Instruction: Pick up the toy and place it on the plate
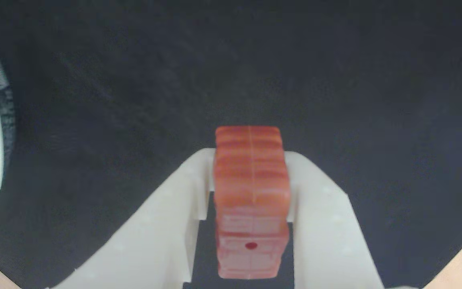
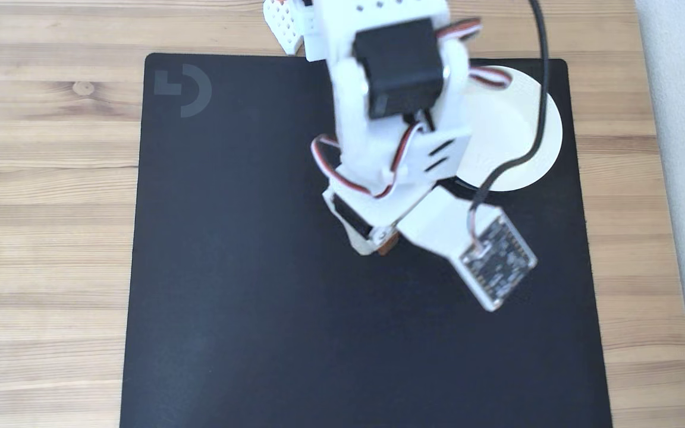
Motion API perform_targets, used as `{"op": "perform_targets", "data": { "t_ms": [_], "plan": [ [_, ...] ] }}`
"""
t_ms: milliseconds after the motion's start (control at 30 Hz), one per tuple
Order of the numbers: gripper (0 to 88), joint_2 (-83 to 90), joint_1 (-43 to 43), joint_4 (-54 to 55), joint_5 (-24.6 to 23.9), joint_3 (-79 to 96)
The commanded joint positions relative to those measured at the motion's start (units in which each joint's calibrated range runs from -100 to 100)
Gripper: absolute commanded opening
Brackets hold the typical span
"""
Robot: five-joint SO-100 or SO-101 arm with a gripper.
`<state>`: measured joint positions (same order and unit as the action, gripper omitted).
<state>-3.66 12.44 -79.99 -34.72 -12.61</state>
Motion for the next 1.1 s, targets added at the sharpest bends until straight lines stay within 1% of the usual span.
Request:
{"op": "perform_targets", "data": {
  "t_ms": [0, 233, 267, 367, 467, 567, 700, 733, 867, 933, 1067],
  "plan": [
    [2.6, 10.1, 5.2, -0.5, 0.7, -3.6],
    [2.6, 17.9, 12.8, -0.4, 0.7, -0.8],
    [2.6, 20.7, 15.5, 0.1, 0.6, 2.7],
    [2.6, 25.1, 19.4, 1.9, 0.4, 9.4],
    [2.6, 33.5, 24.0, 12.9, 0.6, 23.7],
    [2.6, 40.2, 26.7, 19.6, 0.6, 34.5],
    [2.6, 49.4, 30.4, 30.2, 0.6, 53.6],
    [2.6, 53.5, 31.8, 34.6, 0.6, 61.2],
    [2.6, 59.7, 34.2, 42.2, 0.6, 72.8],
    [2.6, 62.7, 35.7, 48.5, 0.6, 82.4],
    [2.6, 64.3, 38.3, 52.2, 0.2, 90.4]
  ]
}}
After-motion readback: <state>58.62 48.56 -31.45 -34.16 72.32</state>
